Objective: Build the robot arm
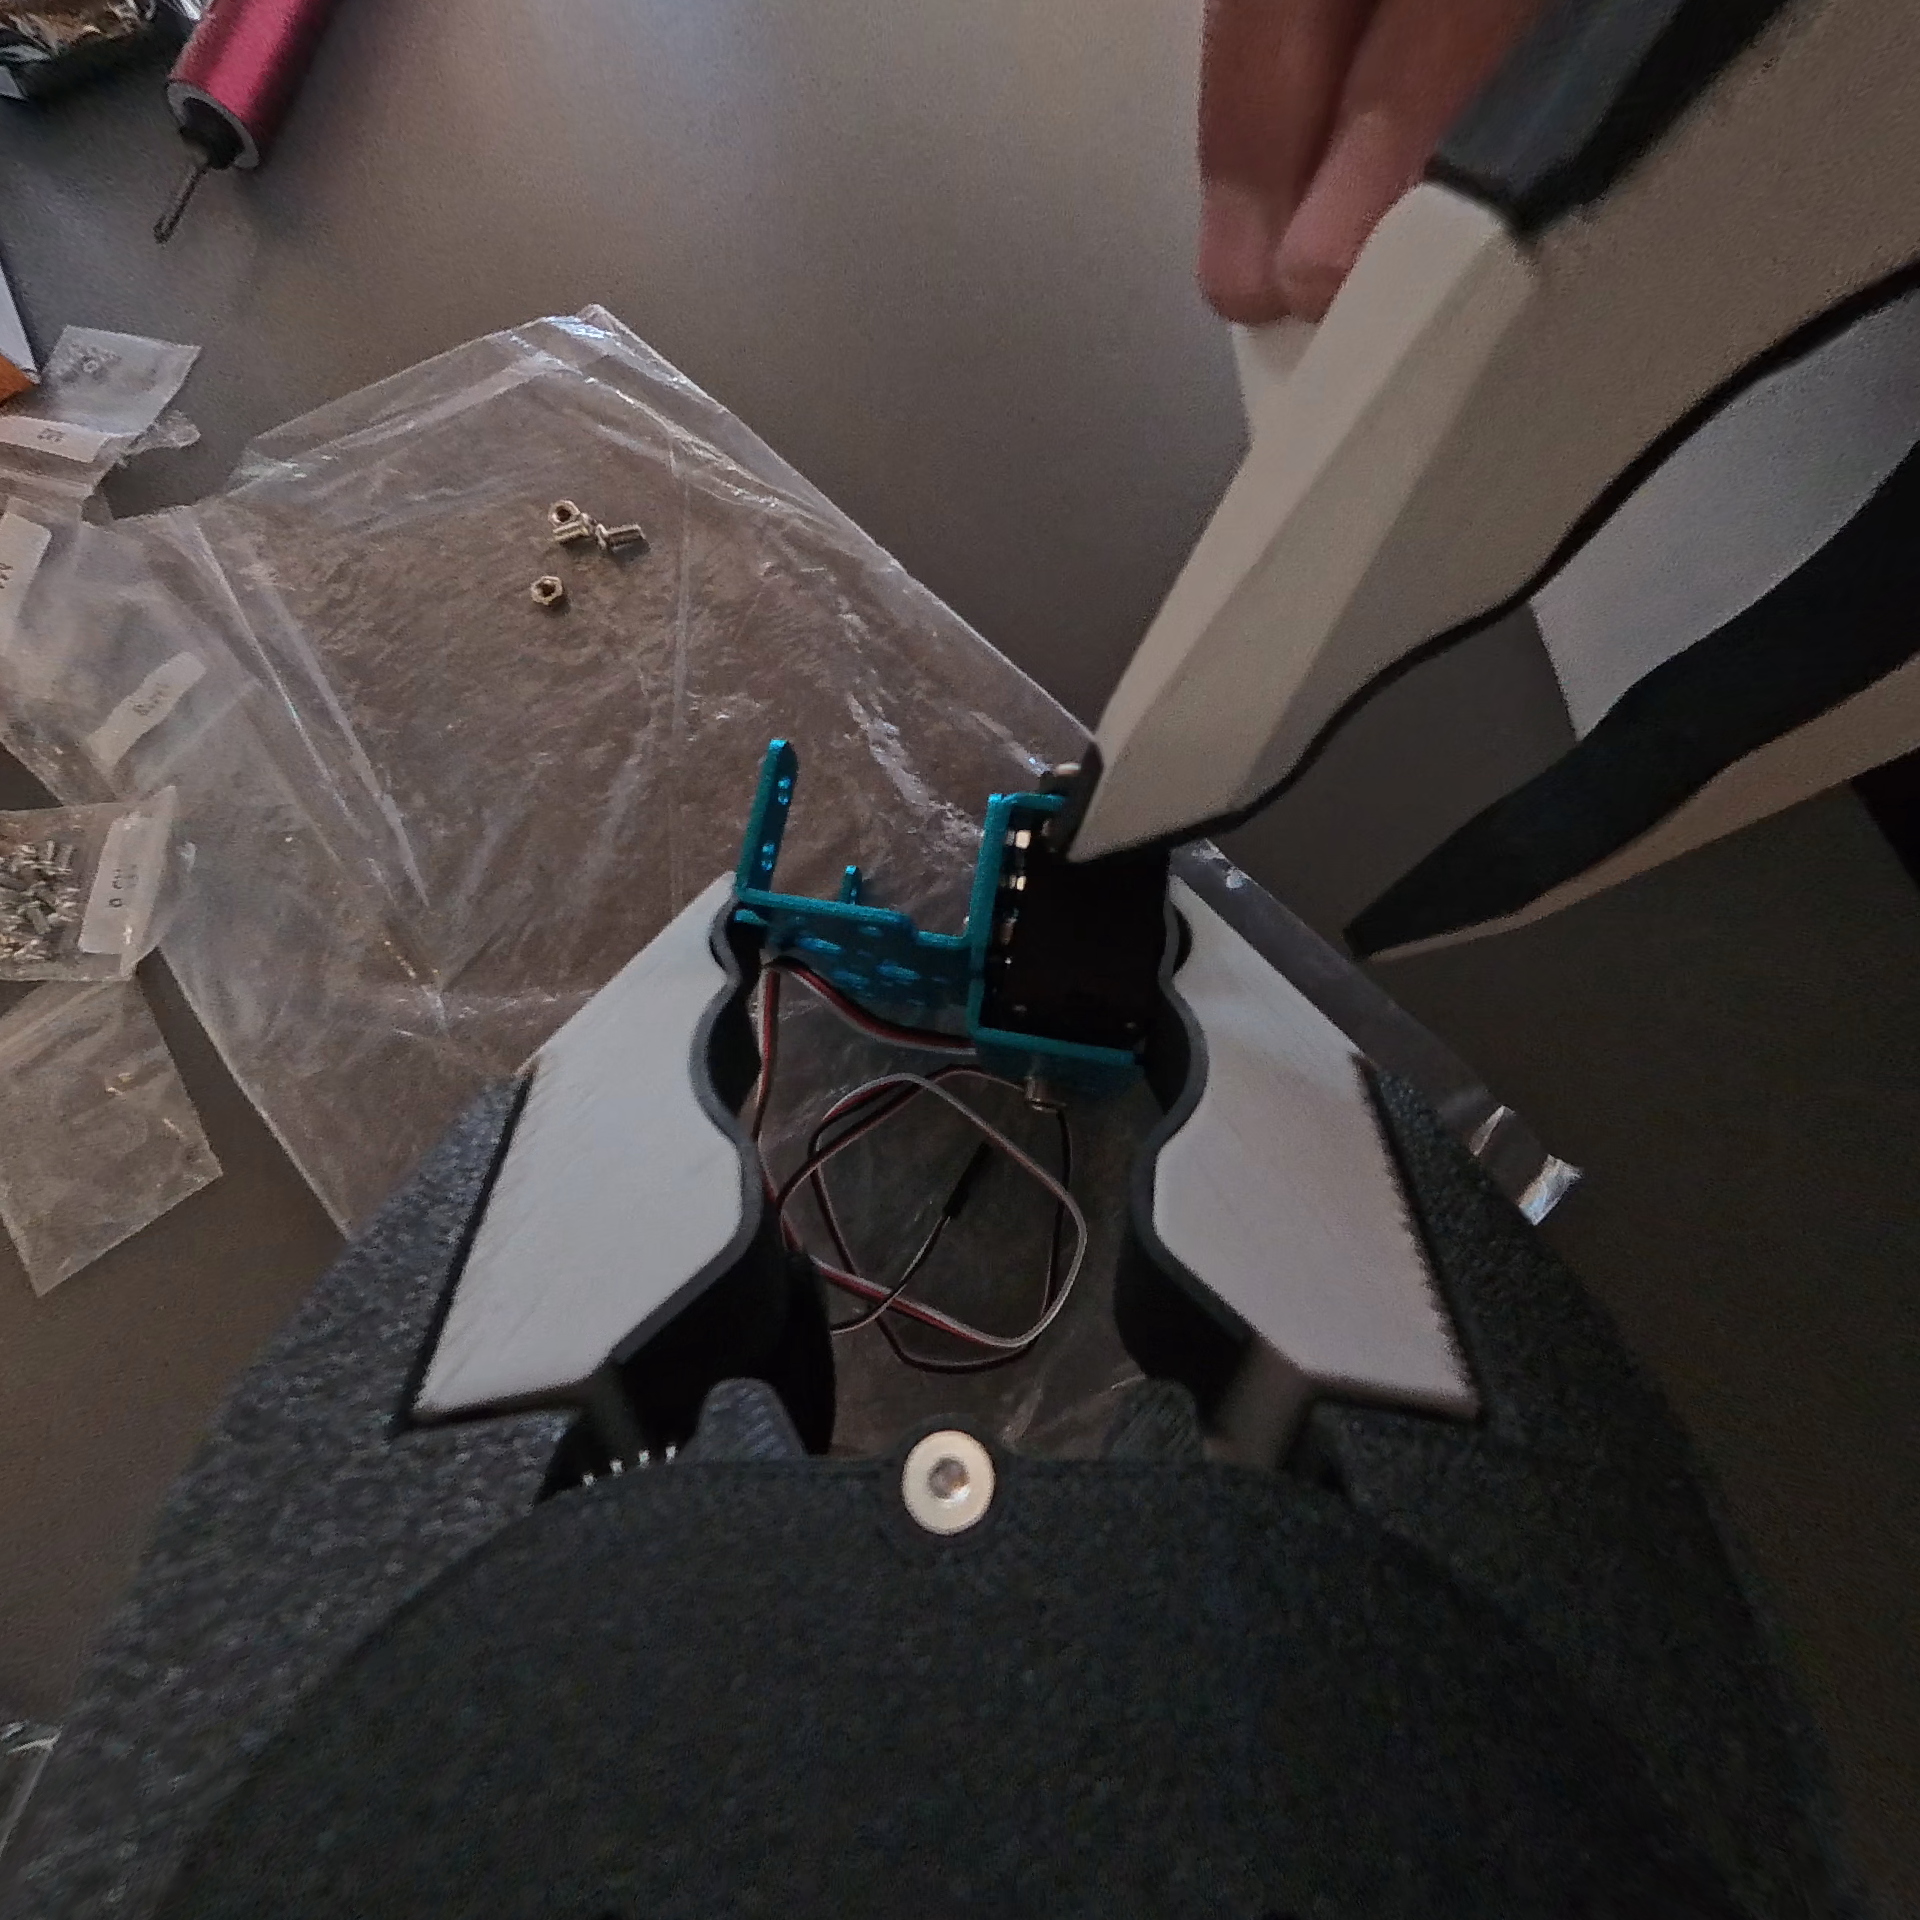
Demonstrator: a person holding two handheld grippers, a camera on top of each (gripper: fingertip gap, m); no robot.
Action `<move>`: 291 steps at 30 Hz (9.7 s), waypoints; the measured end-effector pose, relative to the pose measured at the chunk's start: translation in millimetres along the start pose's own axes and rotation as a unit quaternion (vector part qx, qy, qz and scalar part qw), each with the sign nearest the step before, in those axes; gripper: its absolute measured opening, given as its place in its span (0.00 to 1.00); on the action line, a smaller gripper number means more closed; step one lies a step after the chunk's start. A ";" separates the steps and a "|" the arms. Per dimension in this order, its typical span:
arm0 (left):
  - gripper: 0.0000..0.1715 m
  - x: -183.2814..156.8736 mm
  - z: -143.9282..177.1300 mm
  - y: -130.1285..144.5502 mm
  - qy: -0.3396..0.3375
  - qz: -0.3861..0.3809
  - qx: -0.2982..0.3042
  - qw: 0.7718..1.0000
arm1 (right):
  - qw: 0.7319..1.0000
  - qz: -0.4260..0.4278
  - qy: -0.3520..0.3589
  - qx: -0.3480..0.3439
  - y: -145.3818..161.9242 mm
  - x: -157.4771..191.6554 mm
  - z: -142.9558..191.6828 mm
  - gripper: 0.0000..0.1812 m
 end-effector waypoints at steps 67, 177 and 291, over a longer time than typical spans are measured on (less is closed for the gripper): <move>0.44 -4.7 0.8 0.2 -0.004 -0.021 -0.006 1.000 | 0.946 -0.230 -0.128 -0.187 23.7 -13.1 25.3 0.23; 0.17 47.8 155.9 63.0 -0.381 0.288 -0.032 0.878 | 0.895 0.208 -0.395 -0.012 -39.2 -14.4 -63.6 0.03; 0.01 -25.6 77.7 13.8 -0.483 0.270 0.026 0.833 | 0.791 -0.014 -0.570 -0.221 -42.2 -94.0 -28.1 0.05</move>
Point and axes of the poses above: each gripper's, where its closed fingertips meet, z back along the fingers, y out of its underside, x = y × z across the jaws, the point moved 4 cm from there along z, back along the fingers, and after that the axes turned 14 degrees about -y, right-handed, at the moved point
